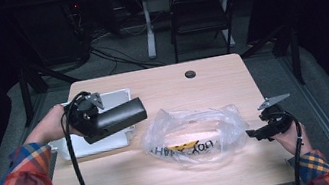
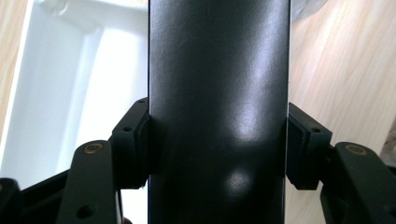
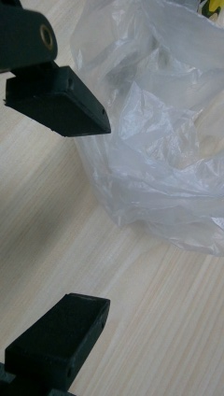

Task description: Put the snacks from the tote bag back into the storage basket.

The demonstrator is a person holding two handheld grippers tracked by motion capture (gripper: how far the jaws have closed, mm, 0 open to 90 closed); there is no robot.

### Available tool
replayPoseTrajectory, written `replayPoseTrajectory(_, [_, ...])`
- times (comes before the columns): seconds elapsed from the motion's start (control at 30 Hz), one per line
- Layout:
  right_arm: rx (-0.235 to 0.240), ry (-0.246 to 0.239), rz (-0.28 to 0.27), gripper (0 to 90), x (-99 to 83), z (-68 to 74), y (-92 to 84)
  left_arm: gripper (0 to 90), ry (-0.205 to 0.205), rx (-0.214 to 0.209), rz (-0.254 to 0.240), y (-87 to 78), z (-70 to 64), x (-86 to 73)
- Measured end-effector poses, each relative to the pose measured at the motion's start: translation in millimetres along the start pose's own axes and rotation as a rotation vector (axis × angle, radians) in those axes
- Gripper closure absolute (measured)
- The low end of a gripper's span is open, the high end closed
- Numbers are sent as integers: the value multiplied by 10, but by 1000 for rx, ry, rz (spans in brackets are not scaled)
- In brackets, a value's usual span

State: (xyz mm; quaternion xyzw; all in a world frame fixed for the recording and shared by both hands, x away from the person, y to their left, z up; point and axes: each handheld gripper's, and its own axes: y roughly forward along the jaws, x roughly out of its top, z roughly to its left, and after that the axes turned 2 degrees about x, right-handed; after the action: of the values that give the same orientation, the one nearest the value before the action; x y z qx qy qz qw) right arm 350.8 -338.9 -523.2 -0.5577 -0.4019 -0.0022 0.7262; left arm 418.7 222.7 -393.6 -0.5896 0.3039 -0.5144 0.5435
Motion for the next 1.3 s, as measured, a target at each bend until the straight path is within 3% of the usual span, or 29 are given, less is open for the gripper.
replayPoseTrajectory(0.5, [-11,-1,6,129,-4,13,-3,374,-82,35,15,116,285,-445])
replayPoseTrajectory(0.7, [-9,-3,7,129,-2,18,5,374,-95,55,18,221,375,-557])
replayPoseTrajectory(1.3, [-11,-13,7,129,3,31,1,375,-129,18,44,894,527,-676])
